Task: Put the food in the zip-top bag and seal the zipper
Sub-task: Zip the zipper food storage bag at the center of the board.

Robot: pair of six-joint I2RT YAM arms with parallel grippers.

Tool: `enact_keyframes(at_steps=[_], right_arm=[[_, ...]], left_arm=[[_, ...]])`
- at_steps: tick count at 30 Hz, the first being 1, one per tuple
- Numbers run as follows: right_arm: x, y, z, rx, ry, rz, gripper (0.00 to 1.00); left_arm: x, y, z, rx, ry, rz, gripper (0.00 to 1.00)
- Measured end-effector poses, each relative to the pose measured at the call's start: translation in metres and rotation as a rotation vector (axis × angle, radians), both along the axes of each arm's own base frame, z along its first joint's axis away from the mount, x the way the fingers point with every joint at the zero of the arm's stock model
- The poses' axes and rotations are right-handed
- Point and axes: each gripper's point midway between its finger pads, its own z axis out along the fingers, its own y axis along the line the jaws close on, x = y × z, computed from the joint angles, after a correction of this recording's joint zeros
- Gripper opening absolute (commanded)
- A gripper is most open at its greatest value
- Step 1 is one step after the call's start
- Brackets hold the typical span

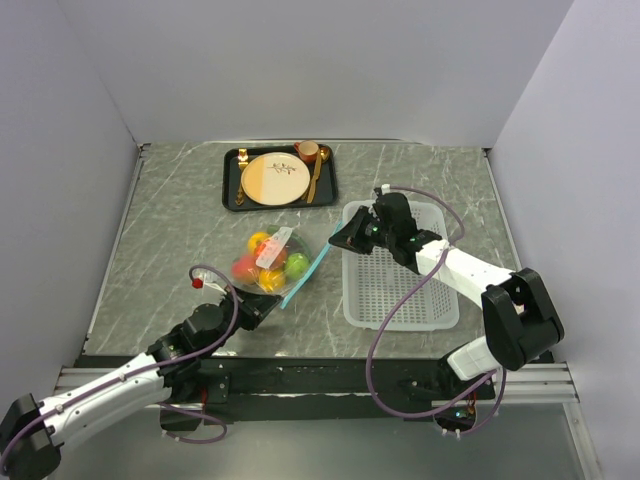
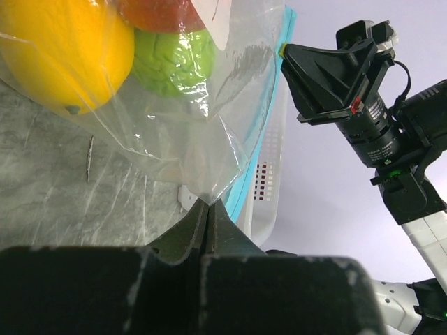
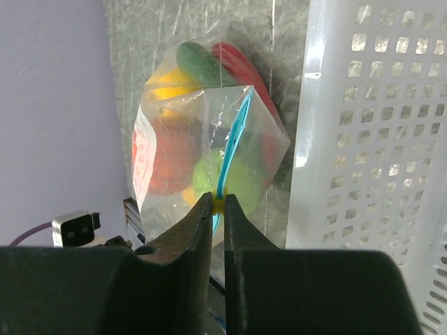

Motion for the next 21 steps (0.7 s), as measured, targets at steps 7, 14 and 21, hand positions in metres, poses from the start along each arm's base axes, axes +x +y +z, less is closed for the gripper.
enact_keyframes(at_steps=[7,14,21], right_arm=[[0.002,-0.001,0.001,-0.003,-0.004,-0.004,0.09],[0.004,-0.001,0.003,0.002,-0.005,-0.008,0.09],[0.010,0.001,0.014,0.052,-0.022,-0.011,0.08]], left_arm=[[-0.001,0.001,0.004,-0.013,-0.007,0.001,0.01],[-0.002,0.003,0.005,-0.030,0.002,0.010,0.01],[-0.002,0.006,0.009,-0.043,-0.004,0.022,0.01]])
